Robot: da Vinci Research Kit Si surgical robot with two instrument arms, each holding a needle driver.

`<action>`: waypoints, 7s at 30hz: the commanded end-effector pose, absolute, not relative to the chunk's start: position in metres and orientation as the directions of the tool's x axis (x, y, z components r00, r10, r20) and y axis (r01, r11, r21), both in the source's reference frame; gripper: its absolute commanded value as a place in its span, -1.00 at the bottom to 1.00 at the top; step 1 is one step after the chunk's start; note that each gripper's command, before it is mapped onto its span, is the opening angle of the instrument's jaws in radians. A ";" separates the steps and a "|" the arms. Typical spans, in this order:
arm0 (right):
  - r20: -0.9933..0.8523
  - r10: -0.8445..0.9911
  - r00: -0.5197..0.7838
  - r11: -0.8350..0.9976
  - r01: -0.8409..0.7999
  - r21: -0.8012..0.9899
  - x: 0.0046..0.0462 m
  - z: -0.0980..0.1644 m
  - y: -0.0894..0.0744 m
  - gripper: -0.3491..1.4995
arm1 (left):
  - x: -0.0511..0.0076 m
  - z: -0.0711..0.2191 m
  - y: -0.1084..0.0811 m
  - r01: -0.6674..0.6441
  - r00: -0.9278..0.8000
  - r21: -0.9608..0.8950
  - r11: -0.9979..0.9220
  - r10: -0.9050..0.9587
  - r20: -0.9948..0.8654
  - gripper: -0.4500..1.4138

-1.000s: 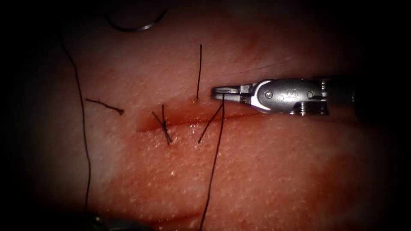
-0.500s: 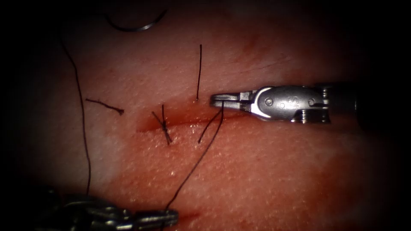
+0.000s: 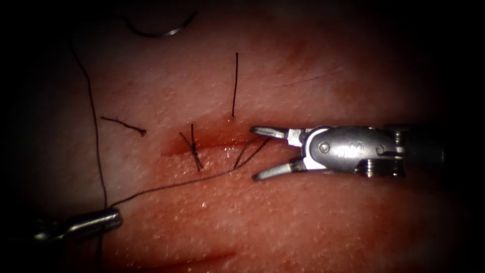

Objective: Wound Closure
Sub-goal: Hold suture with right hand to regrasp longer length of suture with left end-effector, then wrap suture counter-clockwise twice around right tool, then grip tail end of suture with right grasper

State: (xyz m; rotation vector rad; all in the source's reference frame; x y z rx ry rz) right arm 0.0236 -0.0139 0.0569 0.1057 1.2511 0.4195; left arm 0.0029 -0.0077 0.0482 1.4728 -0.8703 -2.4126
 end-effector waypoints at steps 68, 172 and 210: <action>-0.895 0.435 0.101 0.876 0.182 0.446 0.0339 0.063 -0.011 -1.00 | -0.0022 0.055 0.003 -0.088 -0.399 0.594 -0.800 -0.518 -0.756 -1.00; -0.650 0.647 -0.397 0.562 -0.327 0.759 0.0303 0.064 -0.011 -0.11 | -0.0052 0.069 -0.002 -0.031 -0.159 0.350 -0.936 -0.341 -0.926 -1.00; -0.566 0.722 -0.398 0.183 -0.679 0.711 0.0283 0.065 -0.008 0.11 | -0.0098 0.067 0.005 -0.020 -0.180 0.316 -0.948 -0.308 -0.934 -1.00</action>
